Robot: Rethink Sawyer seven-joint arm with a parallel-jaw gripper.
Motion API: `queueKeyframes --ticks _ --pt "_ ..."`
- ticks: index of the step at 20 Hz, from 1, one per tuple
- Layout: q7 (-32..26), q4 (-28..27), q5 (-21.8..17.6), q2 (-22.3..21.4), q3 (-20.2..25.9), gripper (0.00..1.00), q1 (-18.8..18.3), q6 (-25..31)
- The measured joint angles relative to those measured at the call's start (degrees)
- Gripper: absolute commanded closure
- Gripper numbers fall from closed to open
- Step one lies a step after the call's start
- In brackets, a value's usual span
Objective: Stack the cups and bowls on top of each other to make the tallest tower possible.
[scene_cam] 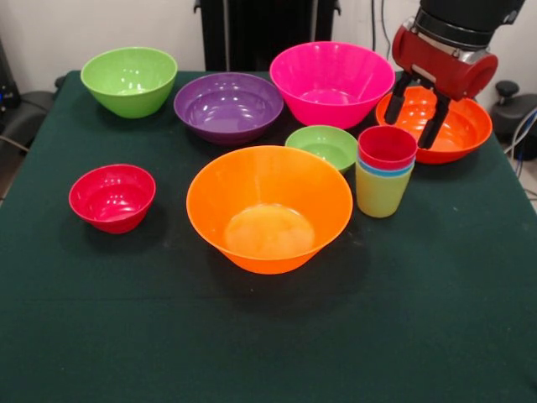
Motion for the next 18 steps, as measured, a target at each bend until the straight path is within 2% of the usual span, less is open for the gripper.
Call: queueKeyframes --ticks 9,18 --pt "0.0 -0.2 0.0 -1.04 0.0 0.0 -0.01 1.37" --pt "0.0 -4.17 -0.02 -3.34 -0.03 0.0 -0.49 8.06"
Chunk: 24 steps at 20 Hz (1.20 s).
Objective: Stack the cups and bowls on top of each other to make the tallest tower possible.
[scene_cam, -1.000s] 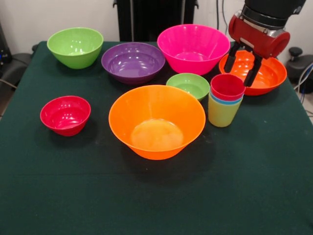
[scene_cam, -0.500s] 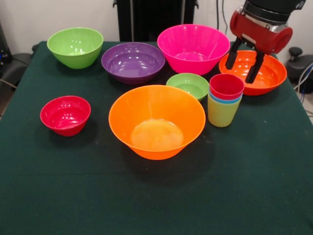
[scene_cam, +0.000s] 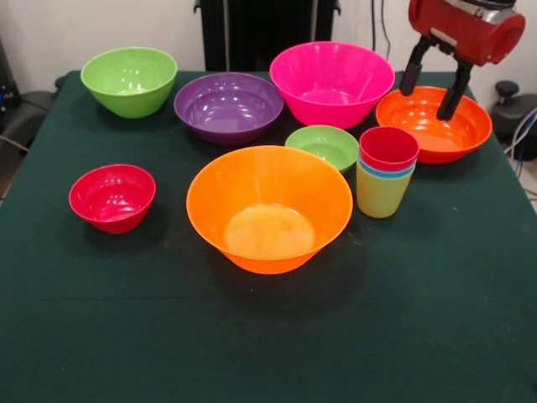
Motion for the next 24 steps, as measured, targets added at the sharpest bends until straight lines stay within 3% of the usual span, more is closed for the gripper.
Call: queueKeyframes --ticks 6,19,24 --pt "0.0 -2.04 0.0 0.02 0.02 0.0 -0.03 -0.42" --pt "0.0 -0.67 0.0 0.54 0.82 0.0 -0.92 -12.23" --pt "0.0 0.96 0.0 0.54 0.99 0.0 -0.98 -14.21"
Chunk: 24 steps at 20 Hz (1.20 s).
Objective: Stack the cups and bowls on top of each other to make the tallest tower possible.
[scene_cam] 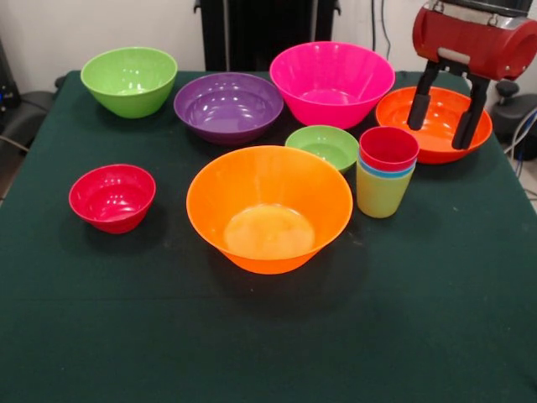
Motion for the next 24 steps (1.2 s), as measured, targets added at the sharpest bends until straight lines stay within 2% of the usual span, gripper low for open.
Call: queueKeyframes --ticks 24 --pt "0.0 0.81 0.0 0.05 2.75 0.0 -3.59 -0.07"
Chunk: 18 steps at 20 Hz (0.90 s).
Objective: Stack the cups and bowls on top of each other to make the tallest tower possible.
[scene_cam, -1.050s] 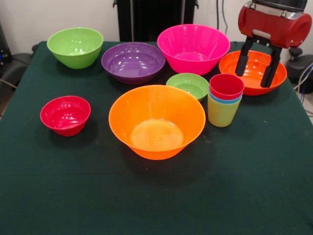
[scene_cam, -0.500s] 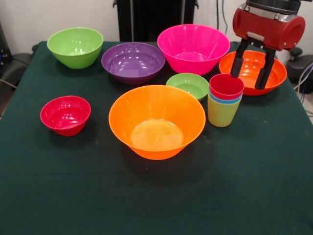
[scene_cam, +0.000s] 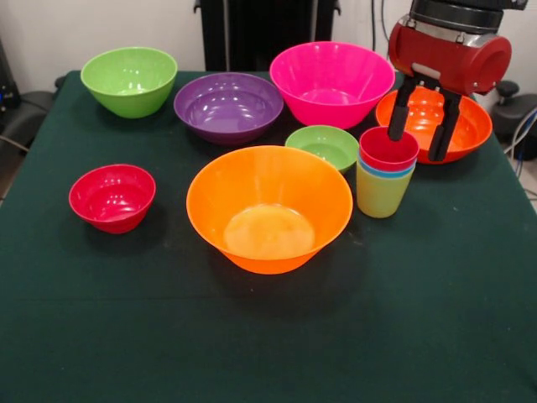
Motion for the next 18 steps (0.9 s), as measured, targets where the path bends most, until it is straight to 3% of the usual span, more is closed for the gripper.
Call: queueKeyframes --ticks 10,18 --pt "0.0 0.01 -1.14 -0.01 0.72 0.0 -0.22 -0.56" --pt "-0.01 0.01 -4.66 -0.17 4.44 0.0 -3.75 -1.75"
